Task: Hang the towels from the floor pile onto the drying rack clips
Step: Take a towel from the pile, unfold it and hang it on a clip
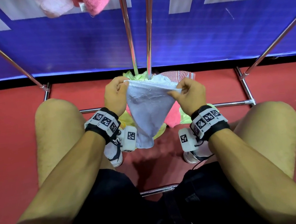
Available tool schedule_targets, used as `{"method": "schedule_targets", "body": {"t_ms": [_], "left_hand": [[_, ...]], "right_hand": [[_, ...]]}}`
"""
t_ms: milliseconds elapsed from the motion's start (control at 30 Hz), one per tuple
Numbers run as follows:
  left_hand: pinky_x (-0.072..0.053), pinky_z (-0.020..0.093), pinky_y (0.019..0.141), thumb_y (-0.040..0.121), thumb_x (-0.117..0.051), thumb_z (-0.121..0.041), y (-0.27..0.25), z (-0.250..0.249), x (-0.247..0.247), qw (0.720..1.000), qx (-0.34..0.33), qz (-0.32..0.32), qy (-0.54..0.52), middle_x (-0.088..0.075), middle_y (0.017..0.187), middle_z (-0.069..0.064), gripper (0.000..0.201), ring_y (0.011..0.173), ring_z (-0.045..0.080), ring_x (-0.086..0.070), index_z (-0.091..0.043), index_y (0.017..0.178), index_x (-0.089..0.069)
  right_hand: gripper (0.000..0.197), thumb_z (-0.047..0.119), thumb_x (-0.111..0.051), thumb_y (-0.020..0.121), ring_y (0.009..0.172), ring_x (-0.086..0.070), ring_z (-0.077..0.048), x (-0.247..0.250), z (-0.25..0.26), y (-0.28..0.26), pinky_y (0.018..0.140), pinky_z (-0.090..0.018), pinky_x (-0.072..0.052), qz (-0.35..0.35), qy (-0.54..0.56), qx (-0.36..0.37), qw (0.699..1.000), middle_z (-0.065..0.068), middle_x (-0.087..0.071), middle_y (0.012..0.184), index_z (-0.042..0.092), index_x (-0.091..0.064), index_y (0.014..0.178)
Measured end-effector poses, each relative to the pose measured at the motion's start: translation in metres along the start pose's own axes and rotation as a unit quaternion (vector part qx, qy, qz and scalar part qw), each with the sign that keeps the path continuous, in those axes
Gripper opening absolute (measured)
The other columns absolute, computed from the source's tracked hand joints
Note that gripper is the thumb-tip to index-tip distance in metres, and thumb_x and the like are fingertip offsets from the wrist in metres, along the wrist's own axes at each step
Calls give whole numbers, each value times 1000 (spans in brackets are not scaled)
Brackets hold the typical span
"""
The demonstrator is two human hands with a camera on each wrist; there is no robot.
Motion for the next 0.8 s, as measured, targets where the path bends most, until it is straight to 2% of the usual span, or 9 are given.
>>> {"method": "schedule_targets", "body": {"t_ms": [100, 200, 300, 400, 533, 633, 700, 767, 800], "left_hand": [[-50, 43, 69, 92, -54, -21, 1, 3, -1, 1000, 5, -2, 12, -62, 79, 6, 12, 73, 19, -55, -24, 89, -65], [-45, 24, 62, 96, -55, -11, 2, 9, -4, 999, 22, -12, 28, -58, 74, -5, 11, 62, 3, -52, -13, 92, -66], [-39, 15, 54, 96, -57, -10, 1, 16, -8, 998, 50, -27, 41, -56, 65, -11, 10, 50, -5, -46, -11, 92, -66], [-43, 20, 57, 96, -58, -13, -1, 16, -11, 997, 59, -17, 41, -59, 63, -8, 10, 54, 3, -50, -9, 93, -67], [-49, 28, 62, 93, -60, -19, -4, 14, -16, 997, 65, -11, 38, -63, 67, -6, 10, 59, 10, -55, -13, 89, -67], [-60, 42, 69, 83, -65, -31, -10, 15, -23, 995, 93, 8, 31, -68, 69, -1, 8, 65, 27, -66, -24, 80, -68], [-60, 53, 67, 78, -66, -34, -18, 17, -32, 993, 112, 38, 23, -70, 70, 9, 9, 71, 38, -68, -25, 77, -68], [-59, 56, 67, 79, -67, -31, -27, 18, -41, 991, 113, 74, 24, -71, 73, 15, 6, 70, 37, -69, -26, 75, -69], [-60, 55, 68, 79, -68, -29, -31, 18, -46, 989, 109, 93, 25, -71, 72, 13, 5, 68, 34, -69, -26, 76, -69]], "right_hand": [[31, 17, -82, 75, 58, -43, -6, -1, -1, 3, 59, -19, -39, 25, 43, -27, 998, 2, -50, 67, 20, -58, 94], [17, 24, -73, 84, 63, -44, -16, -6, -4, 1, 62, -30, -39, 77, -13, -29, 997, -9, -56, 70, 10, -63, 83], [23, 25, -66, 90, 61, -41, -16, -7, -1, -2, 60, -30, -36, 79, -9, -27, 996, -4, -51, 65, 12, -55, 74], [28, 26, -62, 92, 57, -36, -12, -7, 3, -3, 55, -27, -33, 52, 11, -55, 997, 4, -42, 62, 21, -44, 71], [25, 27, -65, 84, 53, -51, -25, -8, 5, -2, 55, -36, -47, 26, 51, -100, 993, -7, -49, 59, 23, -43, 73], [25, 13, -66, 82, 45, -58, -23, -9, 7, -6, 43, -24, -41, 77, 84, -119, 986, -12, -59, 57, 24, -44, 78], [29, 10, -66, 83, 43, -59, -22, -15, 12, -13, 40, -20, -38, 130, 91, -116, 981, -14, -61, 59, 29, -45, 83], [30, 7, -64, 86, 44, -60, -27, -23, 15, -21, 41, -23, -41, 189, 100, -103, 971, -14, -59, 58, 30, -45, 91], [29, 6, -61, 87, 46, -61, -29, -26, 17, -26, 43, -25, -44, 216, 106, -98, 966, -13, -58, 58, 28, -46, 95]]}}
Point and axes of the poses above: each hand's wrist, its own y-axis towards the middle knuckle, its own x-axis out of the back of the hand, z = x × y, the point moved 1 cm from there along y, towards the middle knuckle
